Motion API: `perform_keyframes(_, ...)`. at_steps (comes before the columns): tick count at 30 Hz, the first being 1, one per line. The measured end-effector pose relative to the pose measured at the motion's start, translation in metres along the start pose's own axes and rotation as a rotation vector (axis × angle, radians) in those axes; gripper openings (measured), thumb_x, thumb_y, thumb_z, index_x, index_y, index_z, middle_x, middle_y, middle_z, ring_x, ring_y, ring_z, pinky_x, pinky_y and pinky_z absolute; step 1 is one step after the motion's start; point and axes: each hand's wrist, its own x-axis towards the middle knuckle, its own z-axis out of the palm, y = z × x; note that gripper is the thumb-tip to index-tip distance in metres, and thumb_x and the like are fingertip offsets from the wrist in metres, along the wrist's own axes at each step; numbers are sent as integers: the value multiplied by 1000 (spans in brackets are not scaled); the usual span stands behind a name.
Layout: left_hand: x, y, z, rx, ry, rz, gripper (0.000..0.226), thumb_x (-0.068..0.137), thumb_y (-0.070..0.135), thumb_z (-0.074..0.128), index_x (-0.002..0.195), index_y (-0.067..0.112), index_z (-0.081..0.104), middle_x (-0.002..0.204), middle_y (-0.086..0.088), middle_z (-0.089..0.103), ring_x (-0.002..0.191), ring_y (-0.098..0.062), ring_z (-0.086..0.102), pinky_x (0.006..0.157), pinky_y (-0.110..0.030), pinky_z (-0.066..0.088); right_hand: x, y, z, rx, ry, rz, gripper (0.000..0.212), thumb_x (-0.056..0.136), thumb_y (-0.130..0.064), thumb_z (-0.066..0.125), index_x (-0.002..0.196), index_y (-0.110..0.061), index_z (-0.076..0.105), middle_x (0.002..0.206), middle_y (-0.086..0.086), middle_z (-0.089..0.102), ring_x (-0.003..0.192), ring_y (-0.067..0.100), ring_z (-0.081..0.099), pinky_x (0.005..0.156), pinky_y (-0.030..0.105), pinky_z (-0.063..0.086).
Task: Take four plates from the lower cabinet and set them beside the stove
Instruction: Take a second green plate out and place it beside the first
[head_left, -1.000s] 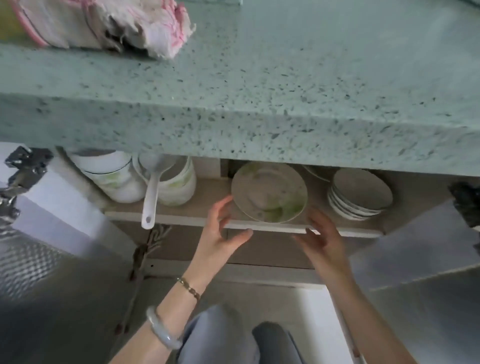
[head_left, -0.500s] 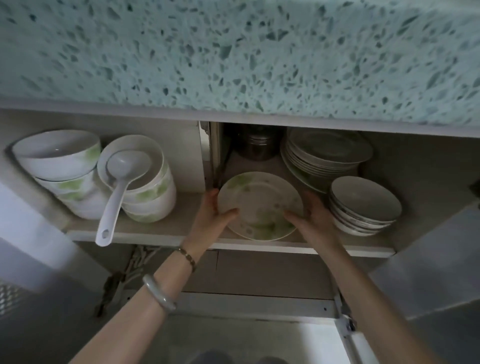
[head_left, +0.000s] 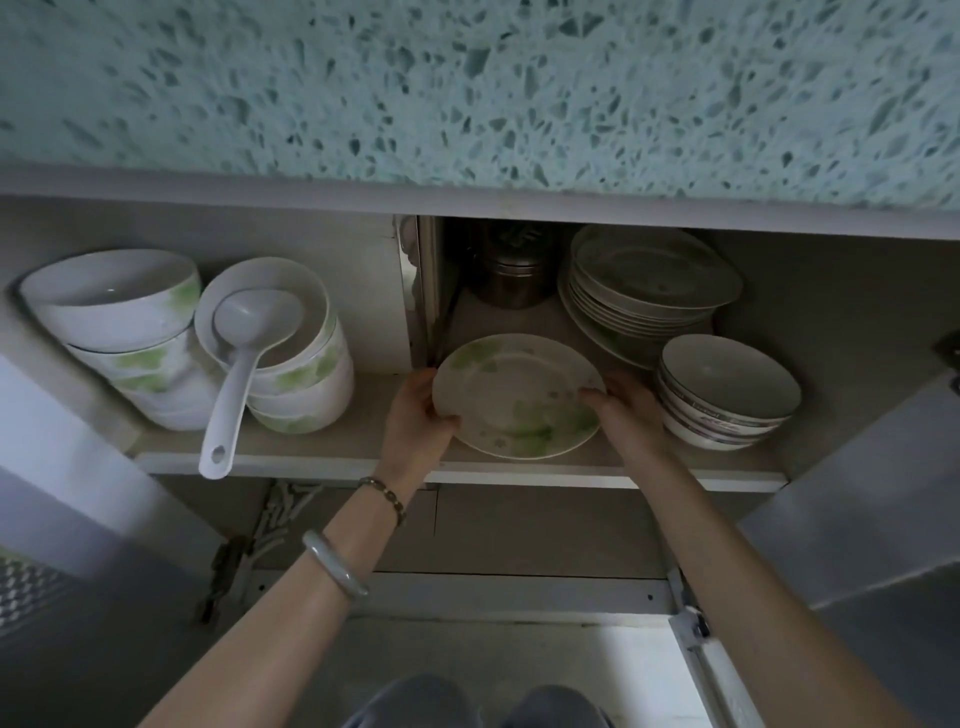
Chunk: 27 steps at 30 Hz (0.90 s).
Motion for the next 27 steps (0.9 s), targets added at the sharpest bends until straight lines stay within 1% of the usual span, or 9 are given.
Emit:
perform_keyframes(2,-5,-2,-4,-9,4,4,53,72,-9,68,120,7,55,102,9,62,100,-11,60,70,-8,47,-4,-1,-1,22,26,-24,33,88,-7,58,119,-14,61,102,-4,60,93,12,55,53,-1,37)
perform_keyframes(4,-12,-1,-8,-51,14,9,56,72,-11,67,122,8,55,105,7,62,96,-6,60,75,-10,50,-10,-1,0,44,39,-42,31,86,-3,56,114,-14,63,99,-4,63,86,7,59,53,-1,39)
perform_keyframes(11,-54,21,-37,-157,84,-120,45,77,-11,67,116,8,56,106,0,66,100,-16,64,73,-13,52,-58,-27,-7,92,24,35,25,80,4,57,94,-17,63,91,3,65,79,5,60,66,17,47)
perform_keyframes(14,-87,42,-56,-120,96,-254,46,74,-6,72,114,9,57,100,2,68,95,-16,65,86,-33,54,-95,-46,-20,113,30,96,23,70,-5,57,87,-18,66,87,8,68,76,6,61,68,23,47)
perform_keyframes(16,-113,58,-68,-158,71,-300,41,70,-13,70,105,8,65,97,-6,72,95,-24,69,87,-43,56,-127,-58,-28,141,64,150,22,71,0,56,86,-13,66,77,-3,68,69,-2,59,64,16,45)
perform_keyframes(18,-146,80,-81,-195,17,-357,45,70,-20,64,101,12,69,96,-6,73,96,-25,69,83,-34,57,-160,-68,-38,161,98,224,25,73,6,54,94,0,66,69,-13,67,65,-6,56,65,15,44)
perform_keyframes(20,-182,100,-93,-193,-40,-398,51,70,-23,63,102,16,69,97,-3,73,97,-22,69,84,-30,56,-192,-77,-52,180,120,323,37,73,3,53,106,-1,67,82,-15,71,79,4,63,76,27,49)
perform_keyframes(22,-211,116,-107,-165,-61,-447,51,68,-22,66,100,18,70,97,-5,74,98,-24,69,87,-34,56,-221,-94,-67,159,130,414,46,67,-9,53,110,-12,69,100,-2,73,91,16,66,76,33,53)
perform_keyframes(27,-266,172,-138,-105,-59,-500,49,68,-17,71,103,17,69,99,-6,73,94,-22,69,79,-28,56,-273,-158,-101,76,142,444,36,76,1,51,106,-11,69,97,6,72,74,9,64,57,11,46)
